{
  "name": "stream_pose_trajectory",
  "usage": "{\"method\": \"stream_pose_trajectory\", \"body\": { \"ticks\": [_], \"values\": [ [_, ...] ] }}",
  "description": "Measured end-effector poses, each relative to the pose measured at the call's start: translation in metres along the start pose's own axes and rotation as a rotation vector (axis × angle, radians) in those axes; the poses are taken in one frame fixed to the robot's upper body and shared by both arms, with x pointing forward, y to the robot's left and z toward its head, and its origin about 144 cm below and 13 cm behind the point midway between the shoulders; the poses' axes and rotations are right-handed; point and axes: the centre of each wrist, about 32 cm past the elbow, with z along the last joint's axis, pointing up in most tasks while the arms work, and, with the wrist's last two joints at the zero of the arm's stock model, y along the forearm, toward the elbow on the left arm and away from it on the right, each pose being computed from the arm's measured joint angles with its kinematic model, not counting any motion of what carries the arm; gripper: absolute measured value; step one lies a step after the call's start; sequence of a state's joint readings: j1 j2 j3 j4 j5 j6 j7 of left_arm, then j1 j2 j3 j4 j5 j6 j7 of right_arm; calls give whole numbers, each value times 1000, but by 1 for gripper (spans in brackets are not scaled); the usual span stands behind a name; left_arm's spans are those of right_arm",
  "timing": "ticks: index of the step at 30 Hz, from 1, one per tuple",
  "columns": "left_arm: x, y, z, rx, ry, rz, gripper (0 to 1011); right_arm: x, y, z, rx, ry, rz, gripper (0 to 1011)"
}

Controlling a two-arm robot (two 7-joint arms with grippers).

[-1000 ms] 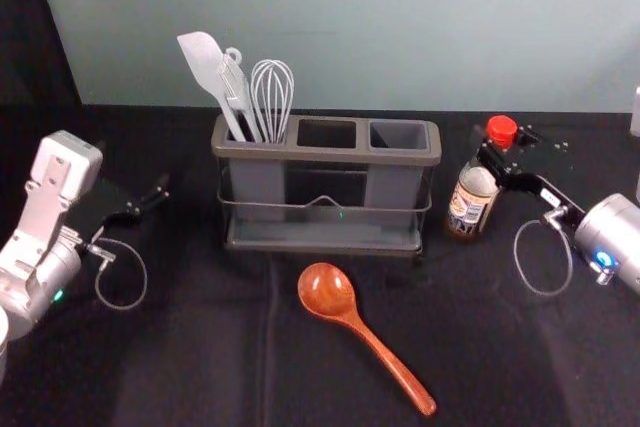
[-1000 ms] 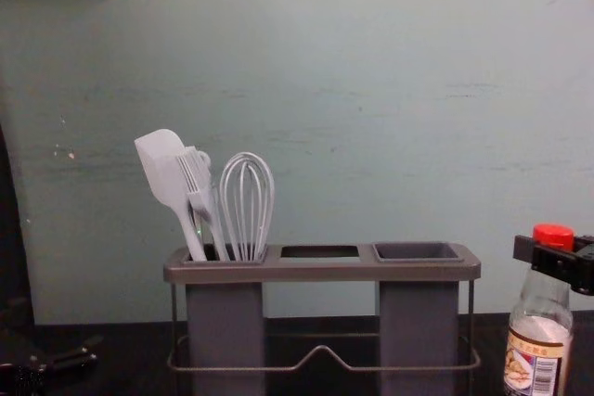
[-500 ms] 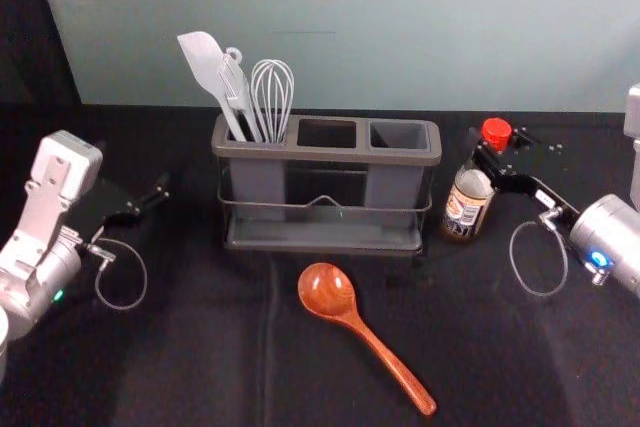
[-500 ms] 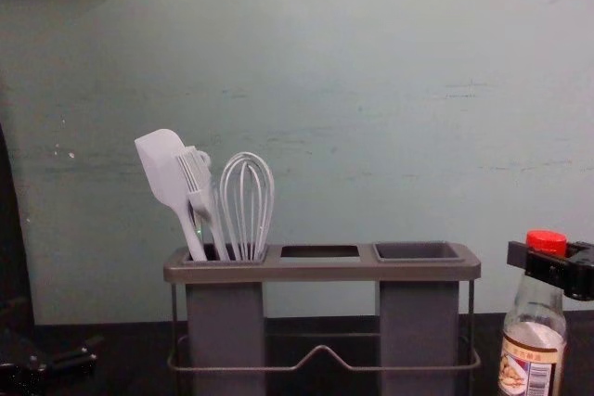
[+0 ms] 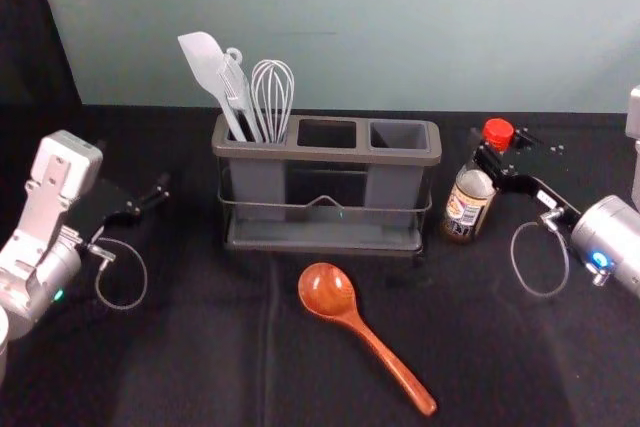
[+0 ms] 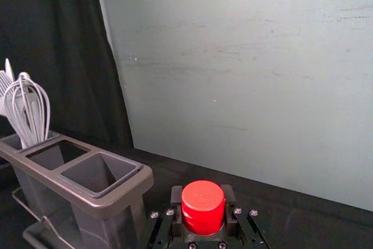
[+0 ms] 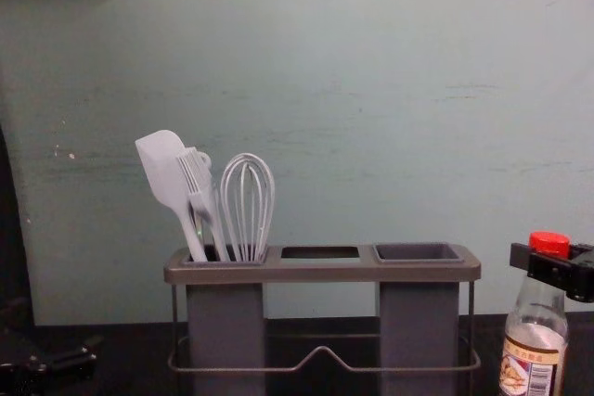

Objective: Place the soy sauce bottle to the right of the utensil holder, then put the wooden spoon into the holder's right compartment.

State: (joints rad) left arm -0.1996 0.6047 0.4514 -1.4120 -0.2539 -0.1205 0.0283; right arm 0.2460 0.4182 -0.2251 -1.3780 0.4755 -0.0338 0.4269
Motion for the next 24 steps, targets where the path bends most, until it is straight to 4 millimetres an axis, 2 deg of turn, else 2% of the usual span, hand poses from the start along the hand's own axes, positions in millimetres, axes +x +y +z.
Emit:
{"method": "stream_pose_trajectory", "body": {
  "ticks": [8, 13, 16, 18, 24],
  "values": [
    [0, 0, 0, 0, 0, 0, 1005, 0, 0, 0, -5, 0, -1, 400],
    [0, 0, 0, 0, 0, 0, 1005, 0, 0, -1, -7, -1, -1, 567],
    [0, 0, 0, 0, 0, 0, 1005, 0, 0, -1, -7, -1, -1, 628],
    [0, 0, 0, 0, 0, 0, 1005, 0, 0, 0, -7, -1, -1, 729],
    [0, 0, 0, 0, 0, 0, 1005, 0, 0, 0, -6, -1, -1, 893]
  ]
}}
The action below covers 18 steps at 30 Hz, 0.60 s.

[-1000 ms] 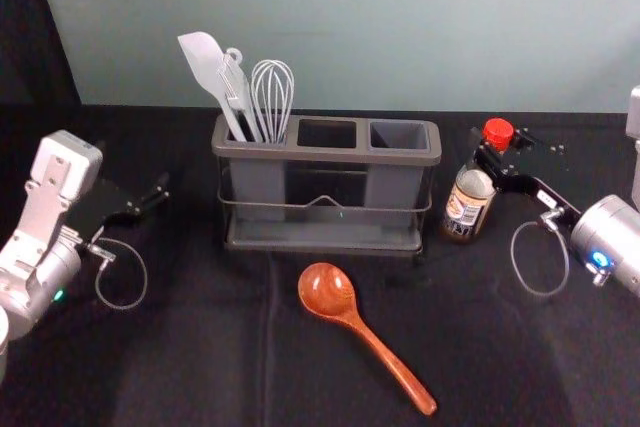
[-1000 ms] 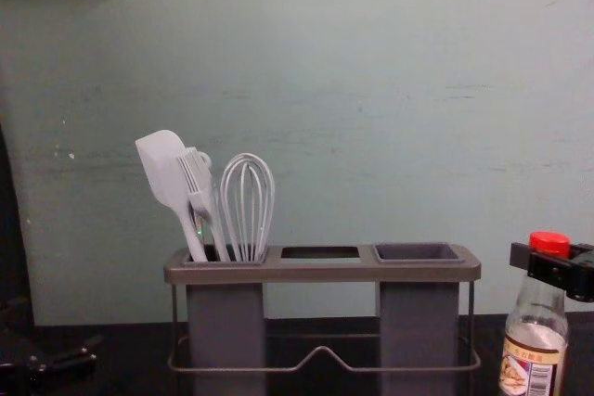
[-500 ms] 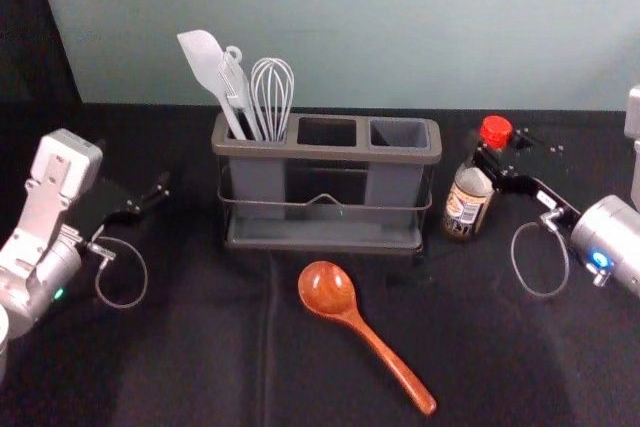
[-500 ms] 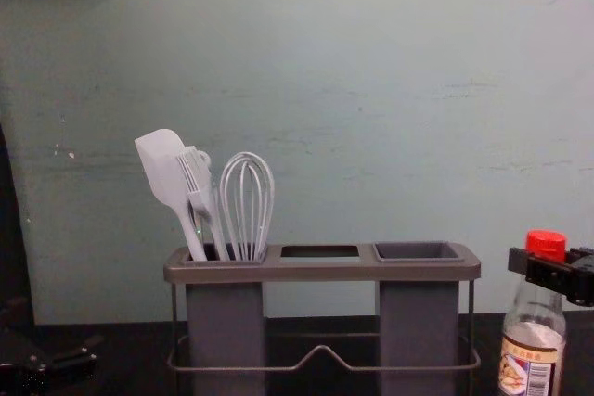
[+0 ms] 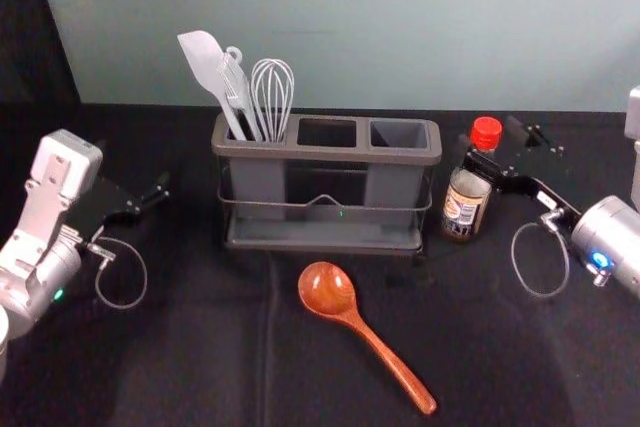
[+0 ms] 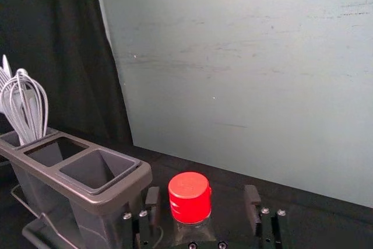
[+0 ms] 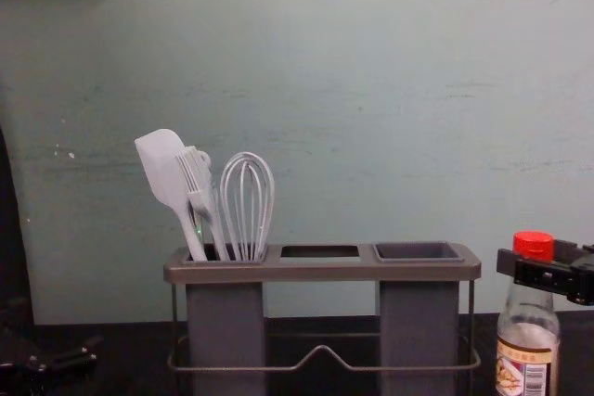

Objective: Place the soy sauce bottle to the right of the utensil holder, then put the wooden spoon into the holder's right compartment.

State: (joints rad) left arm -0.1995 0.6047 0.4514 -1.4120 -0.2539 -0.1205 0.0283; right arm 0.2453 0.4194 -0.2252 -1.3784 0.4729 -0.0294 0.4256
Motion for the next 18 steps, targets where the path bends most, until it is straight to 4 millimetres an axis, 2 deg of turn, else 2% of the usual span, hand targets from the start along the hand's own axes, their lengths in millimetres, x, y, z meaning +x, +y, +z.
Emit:
{"method": "stream_pose_trajectory", "body": {
  "ticks": [4, 18],
  "values": [
    [0, 0, 0, 0, 0, 0, 1005, 0, 0, 0, 0, 0, 0, 998],
    [0, 0, 0, 0, 0, 0, 1005, 1, -3, 11, 41, -24, -9, 1000]
  ]
}}
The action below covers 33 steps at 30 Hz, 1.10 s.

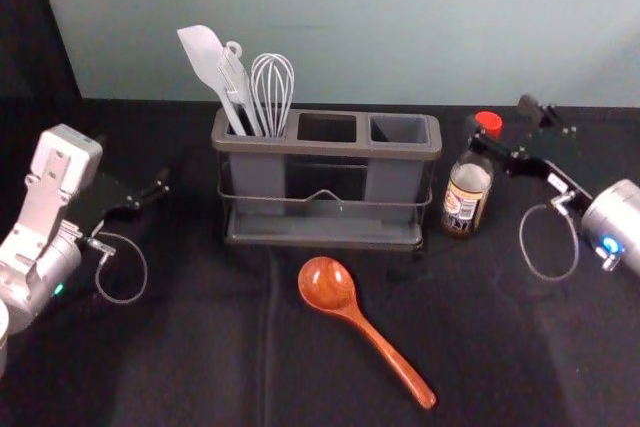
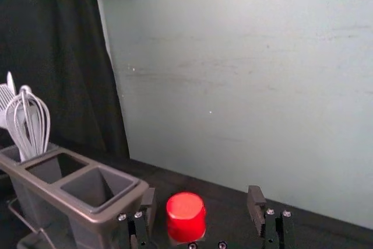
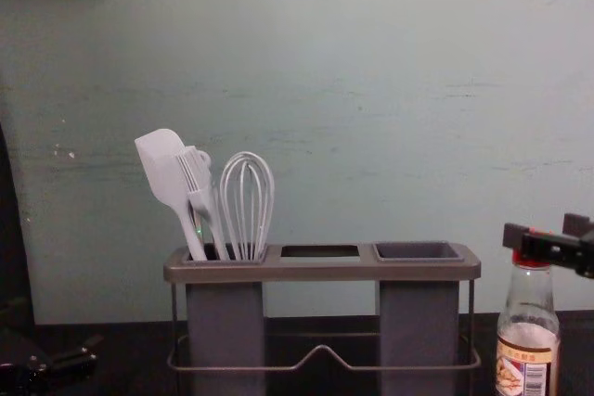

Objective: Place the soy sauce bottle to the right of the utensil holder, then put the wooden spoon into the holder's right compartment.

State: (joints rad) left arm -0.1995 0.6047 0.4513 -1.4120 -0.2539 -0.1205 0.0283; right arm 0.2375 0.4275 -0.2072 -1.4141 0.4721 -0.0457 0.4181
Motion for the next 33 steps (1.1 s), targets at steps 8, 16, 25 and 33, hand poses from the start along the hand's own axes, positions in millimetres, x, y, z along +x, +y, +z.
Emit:
{"method": "stream_pose_trajectory", "body": {
  "ticks": [8, 16, 25, 33],
  "values": [
    [0, 0, 0, 0, 0, 0, 1005, -1, -4, 14, 41, -22, 10, 1000],
    [0, 0, 0, 0, 0, 0, 1005, -9, -16, 33, 72, -54, 55, 1000],
    [0, 0, 0, 0, 0, 0, 1005, -22, -34, 51, 72, -64, 124, 1000],
    [0, 0, 0, 0, 0, 0, 1005, -48, -42, 63, 16, -63, 192, 1000]
  ]
}}
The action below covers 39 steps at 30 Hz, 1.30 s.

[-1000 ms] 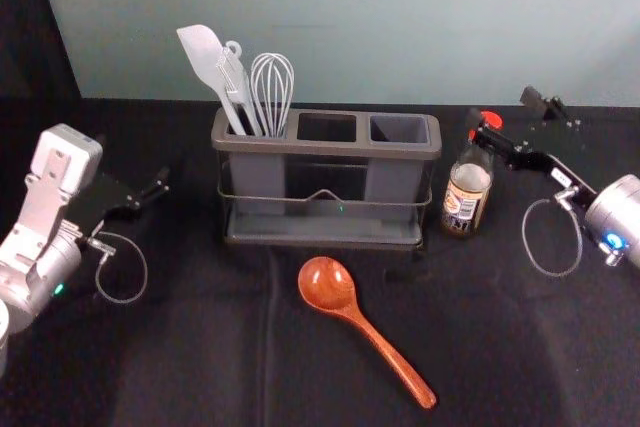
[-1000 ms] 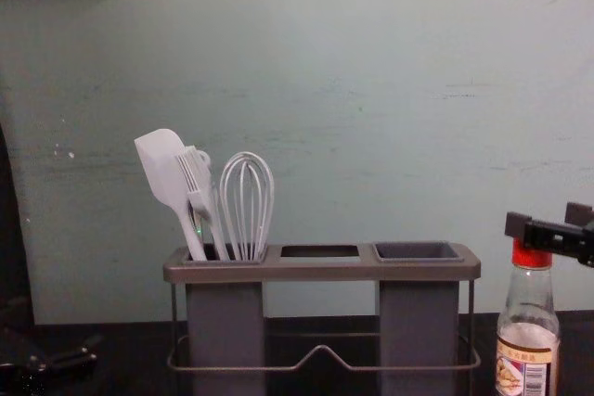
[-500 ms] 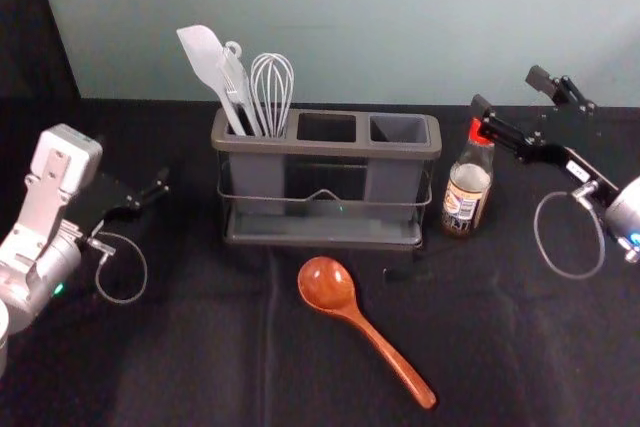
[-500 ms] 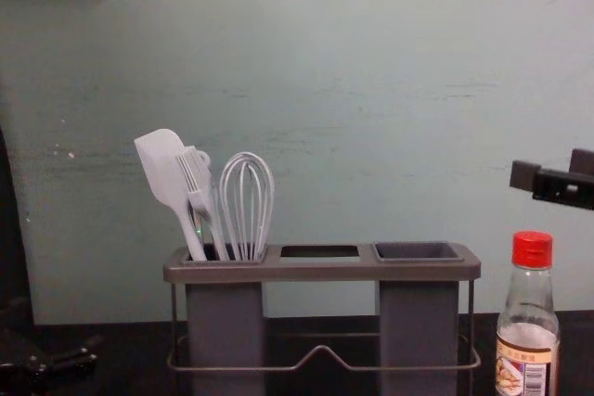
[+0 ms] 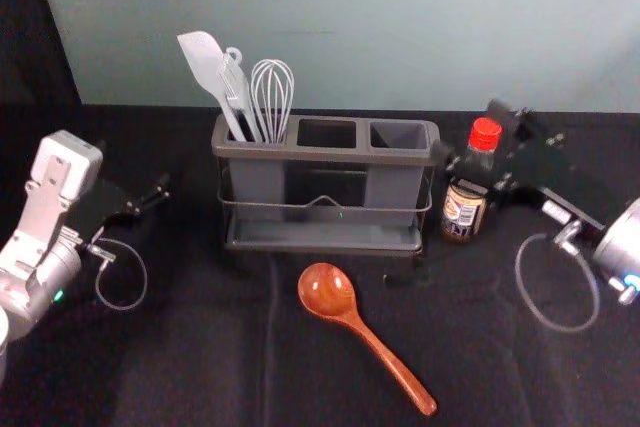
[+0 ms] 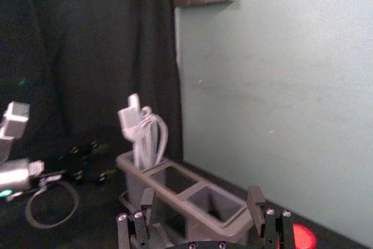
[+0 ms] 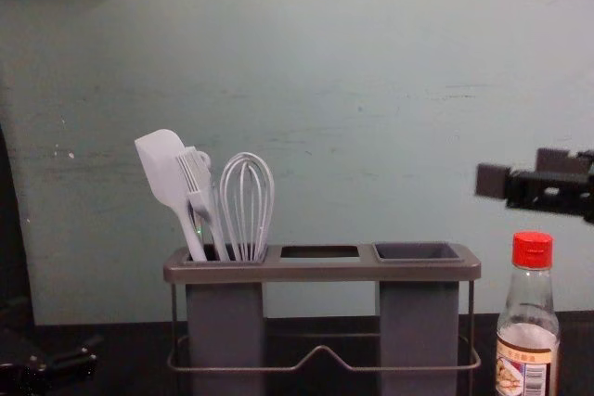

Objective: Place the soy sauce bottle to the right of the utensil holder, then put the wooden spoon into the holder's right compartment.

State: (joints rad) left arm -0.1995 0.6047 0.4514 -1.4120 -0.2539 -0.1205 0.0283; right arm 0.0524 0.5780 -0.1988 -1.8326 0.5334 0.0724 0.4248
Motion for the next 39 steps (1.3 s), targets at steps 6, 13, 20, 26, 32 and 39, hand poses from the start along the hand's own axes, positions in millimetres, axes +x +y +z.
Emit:
{"method": "stream_pose_trajectory", "body": {
  "ticks": [6, 13, 20, 26, 32, 39],
  "values": [
    [0, 0, 0, 0, 0, 0, 1005, -21, 4, 2, -70, -10, 49, 1000],
    [0, 0, 0, 0, 0, 0, 1005, -37, 16, -4, -172, 6, 149, 1000],
    [0, 0, 0, 0, 0, 0, 1005, -56, 34, -6, -291, 35, 144, 1000],
    [0, 0, 0, 0, 0, 0, 1005, -71, 54, -4, -424, 50, 93, 1000],
    [0, 0, 0, 0, 0, 0, 1005, -84, 79, -6, -594, 49, 89, 1002],
    [0, 0, 0, 0, 0, 0, 1005, -94, 95, -19, -689, 55, 92, 1000]
  ]
}}
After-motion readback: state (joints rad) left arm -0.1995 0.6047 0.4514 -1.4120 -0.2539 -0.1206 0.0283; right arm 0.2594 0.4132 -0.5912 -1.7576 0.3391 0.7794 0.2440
